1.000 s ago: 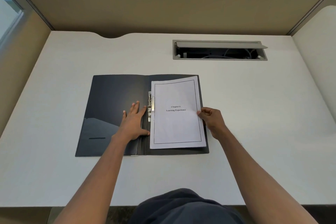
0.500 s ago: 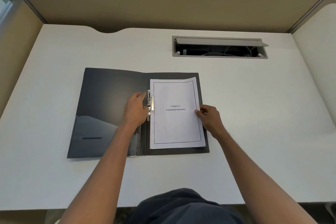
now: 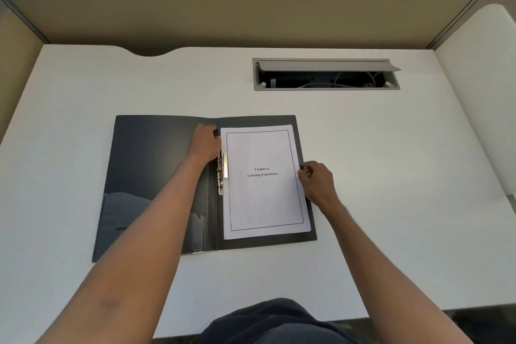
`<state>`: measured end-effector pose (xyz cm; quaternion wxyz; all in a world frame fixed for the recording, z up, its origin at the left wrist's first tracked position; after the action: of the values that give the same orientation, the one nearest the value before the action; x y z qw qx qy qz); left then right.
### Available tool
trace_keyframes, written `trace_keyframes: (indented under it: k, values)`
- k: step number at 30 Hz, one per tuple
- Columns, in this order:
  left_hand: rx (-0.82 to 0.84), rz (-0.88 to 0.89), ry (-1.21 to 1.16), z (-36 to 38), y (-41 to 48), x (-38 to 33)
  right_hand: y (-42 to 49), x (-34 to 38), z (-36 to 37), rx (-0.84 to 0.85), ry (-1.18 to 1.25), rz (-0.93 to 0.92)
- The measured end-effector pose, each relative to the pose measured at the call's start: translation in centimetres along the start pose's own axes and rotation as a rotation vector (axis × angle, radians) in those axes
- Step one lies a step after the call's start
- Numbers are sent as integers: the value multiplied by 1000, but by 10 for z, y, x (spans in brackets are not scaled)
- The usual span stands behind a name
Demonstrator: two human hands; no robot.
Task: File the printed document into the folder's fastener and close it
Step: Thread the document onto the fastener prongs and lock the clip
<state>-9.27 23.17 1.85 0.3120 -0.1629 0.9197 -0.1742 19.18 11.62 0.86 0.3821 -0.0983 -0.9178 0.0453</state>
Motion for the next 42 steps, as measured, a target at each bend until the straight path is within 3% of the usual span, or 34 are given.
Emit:
trace_keyframes:
  k: [13,17,19,23,27,31,42]
  values:
    - [-1,14,-23,11,18,-4,-6,6,15,16,-29,31]
    - [-46,32,51,10,23,-7,-28,22,3,-112,44,2]
    - [-89,123,125,10,22,-15,-53,31,3,-166,225,106]
    - [-94,274,272,18,19,-34,-111,44,21,-64,977,631]
    - [-35,337,386,27,21,-47,-150,42,41,-52,1103,975]
    - [9,351,423,33,24,-51,-158,44,55,-93,1135,1061]
    - [49,387,387,35,27,-49,-151,48,60,-160,1280,1072]
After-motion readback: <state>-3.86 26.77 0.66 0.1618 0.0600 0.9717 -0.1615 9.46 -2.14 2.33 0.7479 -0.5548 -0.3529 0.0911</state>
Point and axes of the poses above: each hand's wrist, its own y-axis towards the middle knuckle, its own z-axis out of the palm, x = y × z, the point moved 2 cm from there along y, towards the middle knuckle, and after that the axes turned 14 degrees about -z, right-handed, at the moved point
